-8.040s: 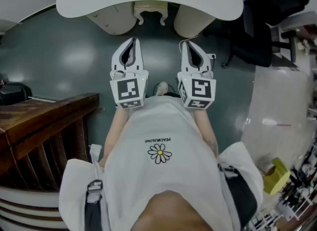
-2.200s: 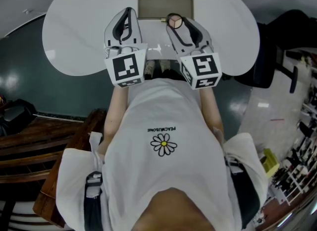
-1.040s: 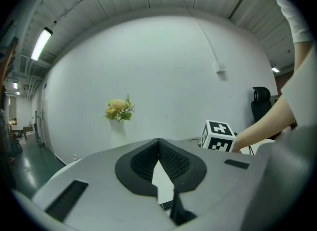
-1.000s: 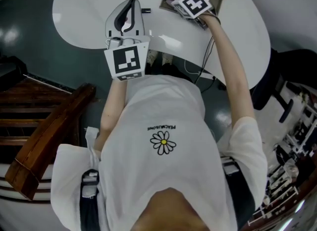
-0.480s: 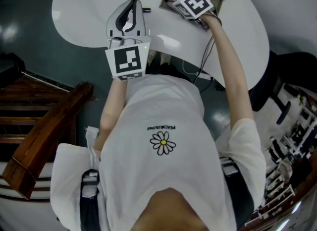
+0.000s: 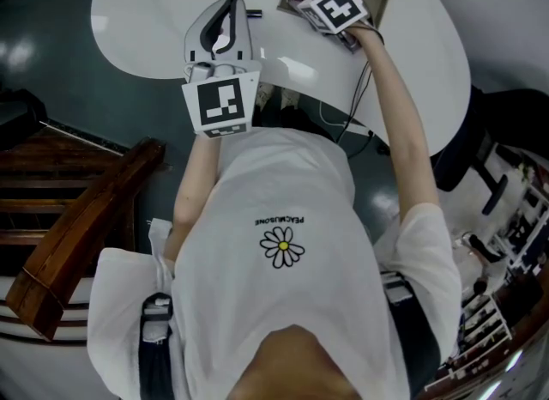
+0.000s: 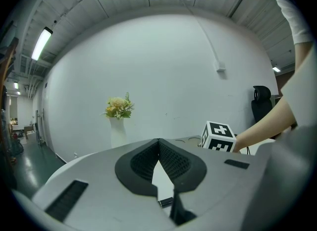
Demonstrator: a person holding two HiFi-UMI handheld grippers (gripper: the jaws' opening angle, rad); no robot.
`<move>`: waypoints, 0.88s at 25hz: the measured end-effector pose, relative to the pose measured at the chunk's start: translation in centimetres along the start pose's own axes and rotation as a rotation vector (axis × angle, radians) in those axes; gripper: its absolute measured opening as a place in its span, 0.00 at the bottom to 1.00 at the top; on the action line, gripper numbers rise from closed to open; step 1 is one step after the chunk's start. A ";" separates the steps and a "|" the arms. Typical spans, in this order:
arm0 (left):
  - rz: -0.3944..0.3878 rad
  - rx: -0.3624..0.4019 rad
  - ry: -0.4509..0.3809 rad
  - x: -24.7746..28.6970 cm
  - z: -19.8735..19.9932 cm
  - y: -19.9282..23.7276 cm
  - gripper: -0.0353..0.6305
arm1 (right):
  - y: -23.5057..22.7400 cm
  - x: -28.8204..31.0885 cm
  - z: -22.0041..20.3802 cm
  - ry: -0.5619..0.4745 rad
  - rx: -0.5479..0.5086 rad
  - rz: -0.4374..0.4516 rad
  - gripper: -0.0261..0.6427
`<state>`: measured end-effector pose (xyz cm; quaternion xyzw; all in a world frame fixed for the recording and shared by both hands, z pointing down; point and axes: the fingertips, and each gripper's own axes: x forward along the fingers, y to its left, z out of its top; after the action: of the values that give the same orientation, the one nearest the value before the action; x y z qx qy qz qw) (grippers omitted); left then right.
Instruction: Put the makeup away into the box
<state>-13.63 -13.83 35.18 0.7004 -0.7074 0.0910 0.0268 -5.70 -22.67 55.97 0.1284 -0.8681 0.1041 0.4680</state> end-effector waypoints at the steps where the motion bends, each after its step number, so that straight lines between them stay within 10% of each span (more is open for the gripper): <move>1: -0.003 0.002 0.000 0.0 0.0 -0.1 0.08 | 0.1 0.0 0.2 -0.019 0.012 0.008 0.36; 12: -0.046 0.028 -0.038 0.3 1.7 -1.7 0.08 | 0.1 -7.3 5.1 -0.342 0.185 0.017 0.40; 22: -0.172 0.033 -0.138 1.2 5.7 -6.2 0.08 | -0.7 -24.7 5.4 -0.837 0.375 -0.320 0.24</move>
<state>-6.98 -15.97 30.32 0.7635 -0.6433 0.0517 -0.0257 3.31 -21.84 32.37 0.3731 -0.9175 0.1250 0.0573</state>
